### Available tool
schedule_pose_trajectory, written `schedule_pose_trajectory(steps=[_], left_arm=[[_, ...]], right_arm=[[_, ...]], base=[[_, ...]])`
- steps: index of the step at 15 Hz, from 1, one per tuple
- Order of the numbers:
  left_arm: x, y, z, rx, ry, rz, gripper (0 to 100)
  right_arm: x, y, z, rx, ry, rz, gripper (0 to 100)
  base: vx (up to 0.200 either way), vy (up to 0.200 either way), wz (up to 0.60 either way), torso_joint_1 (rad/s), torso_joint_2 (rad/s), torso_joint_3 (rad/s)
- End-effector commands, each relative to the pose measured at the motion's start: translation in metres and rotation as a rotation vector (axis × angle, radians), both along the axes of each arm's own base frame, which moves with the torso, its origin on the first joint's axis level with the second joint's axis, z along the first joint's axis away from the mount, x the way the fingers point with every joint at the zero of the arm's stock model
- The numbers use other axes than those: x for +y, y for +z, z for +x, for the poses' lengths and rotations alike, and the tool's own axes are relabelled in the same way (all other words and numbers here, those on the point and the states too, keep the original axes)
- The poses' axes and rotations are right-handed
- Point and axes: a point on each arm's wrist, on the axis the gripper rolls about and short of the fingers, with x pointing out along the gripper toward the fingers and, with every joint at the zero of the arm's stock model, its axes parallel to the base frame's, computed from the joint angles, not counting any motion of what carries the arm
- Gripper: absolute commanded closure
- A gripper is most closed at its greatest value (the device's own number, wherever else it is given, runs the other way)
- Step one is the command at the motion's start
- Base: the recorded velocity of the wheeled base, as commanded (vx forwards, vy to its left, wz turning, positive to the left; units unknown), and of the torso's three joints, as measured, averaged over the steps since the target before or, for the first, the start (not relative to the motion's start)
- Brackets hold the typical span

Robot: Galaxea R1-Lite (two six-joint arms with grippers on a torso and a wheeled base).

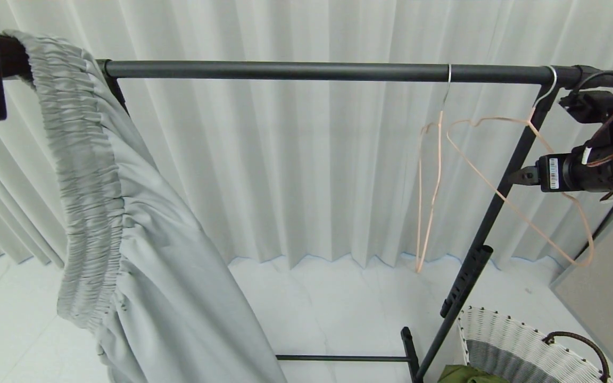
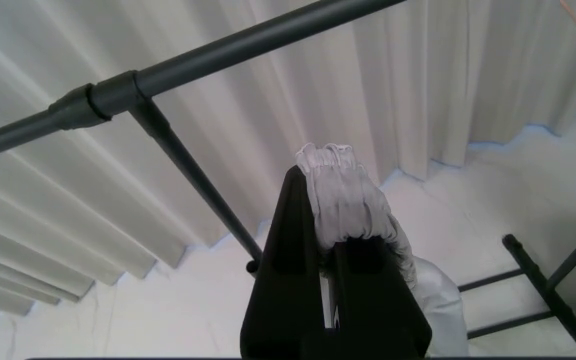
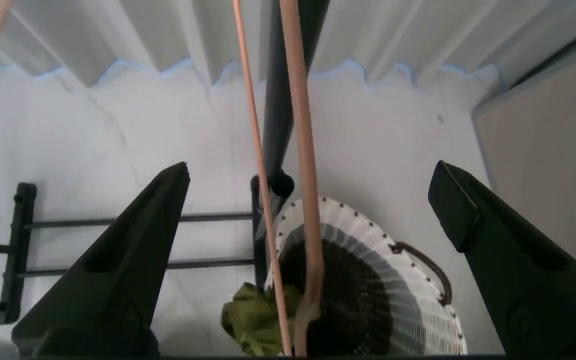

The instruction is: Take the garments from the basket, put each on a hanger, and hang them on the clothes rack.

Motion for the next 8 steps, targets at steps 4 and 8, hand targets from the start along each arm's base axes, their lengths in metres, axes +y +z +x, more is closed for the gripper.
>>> schedule_pose_trajectory(steps=[4,8], left_arm=[[0.0026,0.0009,-0.0039,-0.008,0.0,-0.003,100],[0.0038,0.0014,-0.0058,-0.012,0.0,-0.006,100]], right_arm=[[0.0014,-0.0046,0.0062,0.017,-0.002,-0.001,100],[0.0008,-0.0045,0.0057,0.019,-0.004,0.0,100]], base=[[0.0,0.0,0.0,0.0,0.0,0.0],[0.0,0.0,0.0,0.0,0.0,0.0]])
